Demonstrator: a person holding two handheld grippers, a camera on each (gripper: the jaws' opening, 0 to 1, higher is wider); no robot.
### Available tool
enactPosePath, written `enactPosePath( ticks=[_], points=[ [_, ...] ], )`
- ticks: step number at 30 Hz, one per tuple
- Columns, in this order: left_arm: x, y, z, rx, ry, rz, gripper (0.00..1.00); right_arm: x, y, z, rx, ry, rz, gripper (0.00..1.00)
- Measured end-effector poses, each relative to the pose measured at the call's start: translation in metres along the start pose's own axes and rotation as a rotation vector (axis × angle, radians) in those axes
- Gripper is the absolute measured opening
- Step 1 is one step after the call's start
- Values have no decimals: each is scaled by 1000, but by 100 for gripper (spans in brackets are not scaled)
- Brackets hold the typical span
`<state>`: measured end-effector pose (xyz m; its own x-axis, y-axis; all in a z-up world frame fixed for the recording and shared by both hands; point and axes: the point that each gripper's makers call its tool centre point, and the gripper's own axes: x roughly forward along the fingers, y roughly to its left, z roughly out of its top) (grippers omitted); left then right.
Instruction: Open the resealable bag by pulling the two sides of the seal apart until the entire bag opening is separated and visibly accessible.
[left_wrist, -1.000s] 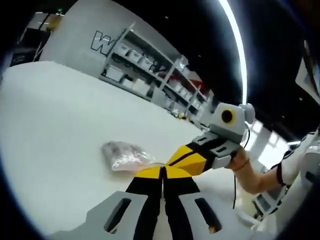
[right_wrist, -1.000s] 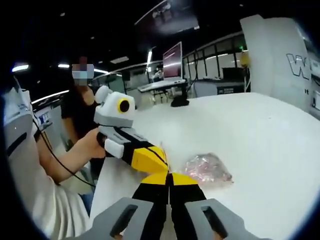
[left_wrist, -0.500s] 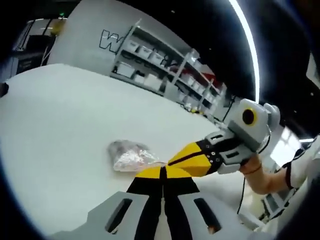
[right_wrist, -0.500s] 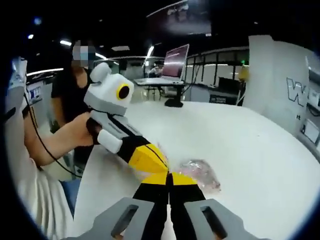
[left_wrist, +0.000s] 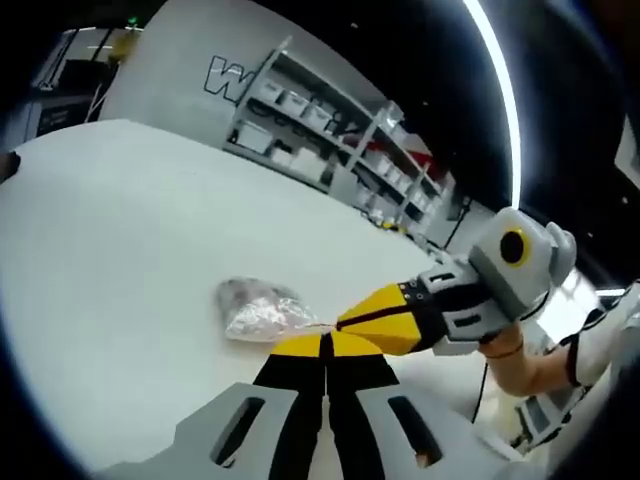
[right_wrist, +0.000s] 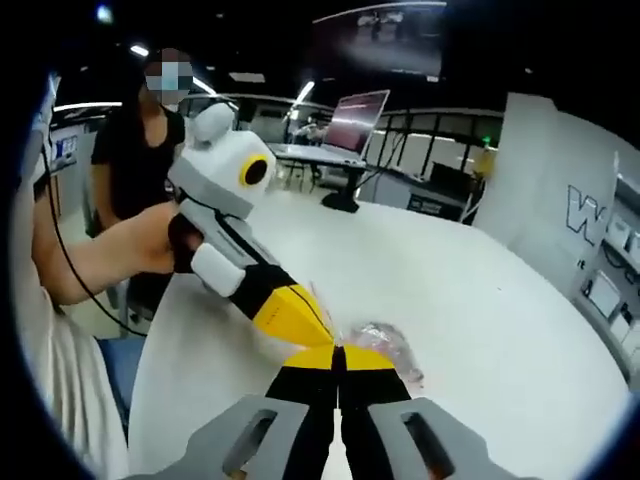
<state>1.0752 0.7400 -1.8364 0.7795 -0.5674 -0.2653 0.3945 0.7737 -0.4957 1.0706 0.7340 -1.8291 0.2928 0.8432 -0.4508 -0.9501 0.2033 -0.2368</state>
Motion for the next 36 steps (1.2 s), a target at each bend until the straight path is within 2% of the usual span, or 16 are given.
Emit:
enactPosePath(
  ticks=[2, 8, 26, 28, 30, 31, 32, 34, 36],
  points=[
    [1, 1, -1, -1, 7, 0, 0, 1, -2, -2, -39, 18, -29, 0],
    [2, 1, -4, 14, 26, 11, 0, 3, -1, -4, -272, 92, -140, 0],
    [0, -2, -9, 22, 60, -8, 0, 7, -5, -9, -214, 104, -139, 0],
    [1, -2, -10, 21, 63, -9, 0, 8, -6, -9, -214, 104, -144, 0],
    [0, -6, -11, 14, 64, -26, 0, 6, -14, -12, -252, 124, -191, 0],
    [0, -7, -11, 10, 67, -29, 0, 6, -12, -11, -232, 116, -170, 0],
    [0, -5, -12, 11, 67, -22, 0, 6, -7, -10, -177, 95, -138, 0],
    [0, -2, -12, 9, 65, -21, 0, 4, -10, -11, -216, 108, -160, 0],
    [1, -4, -12, -4, 62, -32, 0, 3, -9, -10, -205, 106, -151, 0]
  ],
)
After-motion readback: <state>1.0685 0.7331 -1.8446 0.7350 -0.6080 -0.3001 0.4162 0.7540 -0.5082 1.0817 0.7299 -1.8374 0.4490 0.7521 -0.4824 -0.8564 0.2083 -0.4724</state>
